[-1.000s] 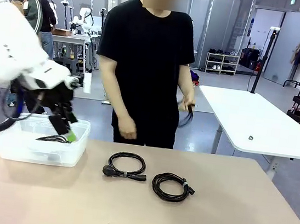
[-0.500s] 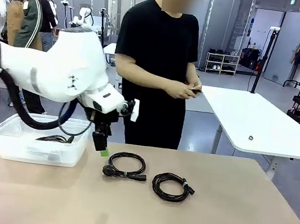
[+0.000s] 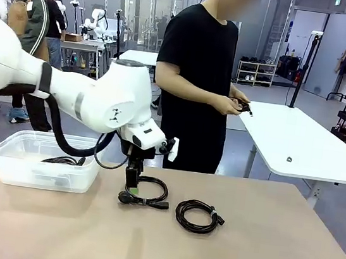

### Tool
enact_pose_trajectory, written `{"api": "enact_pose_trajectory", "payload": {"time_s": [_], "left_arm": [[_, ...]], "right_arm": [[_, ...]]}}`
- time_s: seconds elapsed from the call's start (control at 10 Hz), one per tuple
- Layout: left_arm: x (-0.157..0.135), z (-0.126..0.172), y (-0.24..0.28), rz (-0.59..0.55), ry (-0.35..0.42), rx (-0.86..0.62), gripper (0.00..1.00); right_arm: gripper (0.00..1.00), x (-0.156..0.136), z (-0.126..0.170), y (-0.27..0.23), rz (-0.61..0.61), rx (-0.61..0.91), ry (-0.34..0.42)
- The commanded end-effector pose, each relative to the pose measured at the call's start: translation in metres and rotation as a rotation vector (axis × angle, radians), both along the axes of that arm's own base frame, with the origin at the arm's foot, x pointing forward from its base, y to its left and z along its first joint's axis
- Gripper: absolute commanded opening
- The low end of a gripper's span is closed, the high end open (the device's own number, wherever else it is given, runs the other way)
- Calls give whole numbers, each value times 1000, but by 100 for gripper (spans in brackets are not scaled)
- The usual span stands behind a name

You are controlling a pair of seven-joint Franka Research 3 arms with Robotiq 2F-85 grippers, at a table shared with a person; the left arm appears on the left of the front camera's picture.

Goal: Organize and store the cables.
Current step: Place the Power Cable into the Organizing box.

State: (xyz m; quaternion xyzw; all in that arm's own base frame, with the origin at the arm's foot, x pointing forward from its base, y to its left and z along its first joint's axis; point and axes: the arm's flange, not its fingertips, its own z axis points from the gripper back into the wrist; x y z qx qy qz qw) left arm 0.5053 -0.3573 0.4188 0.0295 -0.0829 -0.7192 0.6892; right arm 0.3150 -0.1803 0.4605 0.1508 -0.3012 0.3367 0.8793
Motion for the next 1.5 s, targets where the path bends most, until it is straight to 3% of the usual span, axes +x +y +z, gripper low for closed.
{"api": "enact_pose_trajectory", "payload": {"time_s": [0.0,0.5,0.9,1.3,1.4], "left_arm": [[17,-13,-23,-5,45,80,100],[47,-69,-44,-19,69,148,100],[69,-94,-49,12,105,136,100],[82,-104,-47,46,78,141,100],[80,-104,-46,53,72,163,73]], "right_arm": [[100,1,0,0,-3,11,2],[100,1,0,0,-3,11,2],[100,1,0,0,-3,11,2],[100,1,0,0,-3,11,2],[100,1,0,0,-3,11,2]]}}
